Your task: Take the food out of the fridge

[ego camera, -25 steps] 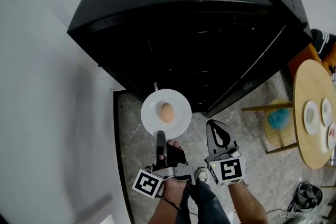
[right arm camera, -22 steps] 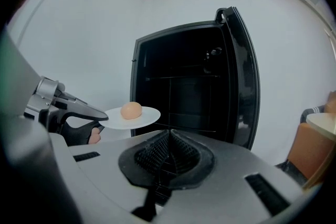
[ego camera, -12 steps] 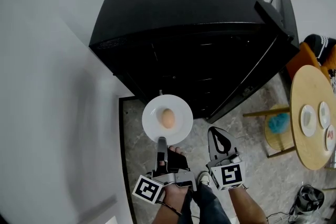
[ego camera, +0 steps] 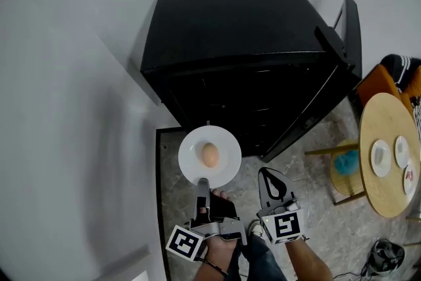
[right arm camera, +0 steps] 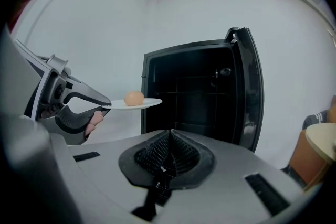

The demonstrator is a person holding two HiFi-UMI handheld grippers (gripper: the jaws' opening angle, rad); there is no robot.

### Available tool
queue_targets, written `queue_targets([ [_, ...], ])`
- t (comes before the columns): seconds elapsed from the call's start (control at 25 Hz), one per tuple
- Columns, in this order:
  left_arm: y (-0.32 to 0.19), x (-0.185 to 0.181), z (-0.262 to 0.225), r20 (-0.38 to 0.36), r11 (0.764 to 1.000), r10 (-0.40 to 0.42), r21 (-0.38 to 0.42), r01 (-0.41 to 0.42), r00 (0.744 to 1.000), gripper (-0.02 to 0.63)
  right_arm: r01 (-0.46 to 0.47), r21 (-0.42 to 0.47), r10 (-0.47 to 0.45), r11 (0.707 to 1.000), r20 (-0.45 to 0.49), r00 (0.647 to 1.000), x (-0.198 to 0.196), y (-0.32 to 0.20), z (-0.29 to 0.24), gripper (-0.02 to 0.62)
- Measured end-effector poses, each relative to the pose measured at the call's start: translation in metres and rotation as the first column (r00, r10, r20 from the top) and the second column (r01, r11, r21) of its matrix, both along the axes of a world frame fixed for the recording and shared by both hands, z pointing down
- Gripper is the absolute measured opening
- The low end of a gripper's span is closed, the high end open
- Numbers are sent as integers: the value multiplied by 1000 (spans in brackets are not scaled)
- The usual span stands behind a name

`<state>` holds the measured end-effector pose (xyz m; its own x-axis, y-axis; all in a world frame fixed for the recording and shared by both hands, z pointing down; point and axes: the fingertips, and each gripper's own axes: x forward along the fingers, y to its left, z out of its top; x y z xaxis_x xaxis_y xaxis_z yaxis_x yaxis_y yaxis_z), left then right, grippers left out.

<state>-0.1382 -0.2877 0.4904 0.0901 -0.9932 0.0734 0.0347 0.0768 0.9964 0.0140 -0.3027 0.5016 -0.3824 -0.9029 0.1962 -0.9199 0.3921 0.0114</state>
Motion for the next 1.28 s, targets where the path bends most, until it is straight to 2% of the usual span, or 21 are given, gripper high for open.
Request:
queue_targets([
  [0.12, 5, -6, -14, 6, 1000, -12, 2, 12, 1000, 23, 2, 47, -3, 999, 26, 1000, -2, 2, -15, 21],
  [0.24, 9, -10, -27, 5, 1000, -17, 1, 17, 1000, 23, 5, 24, -5, 1000, 6, 1000, -1, 7, -22, 21],
  [0.68, 25, -15, -77, -4, 1000, -22, -6, 22, 1000, 23, 8, 55, -9, 998, 29, 1000, -6, 20, -72, 21],
  [0.84, 28, -15, -97, 1, 1000, -19, 16, 19, 1000, 23, 9, 100, -13, 995, 41, 999, -7, 22, -97, 21],
  [1.0, 34, -15, -115, 4, 999, -16, 30, 16, 1000, 23, 22, 44, -22, 999, -7, 1000, -5, 32, -112, 21],
  [1.16, 39, -13, -132, -6, 999, -12, 35, 12, 1000, 23, 27, 55, -27, 998, -2, 1000, -7, 35, -134, 21],
  [1.28, 46, -10, -144, -23, 999, 0, 32, 0, 1000, 23, 42, 120, -46, 992, 31, 998, -11, 38, -154, 21],
])
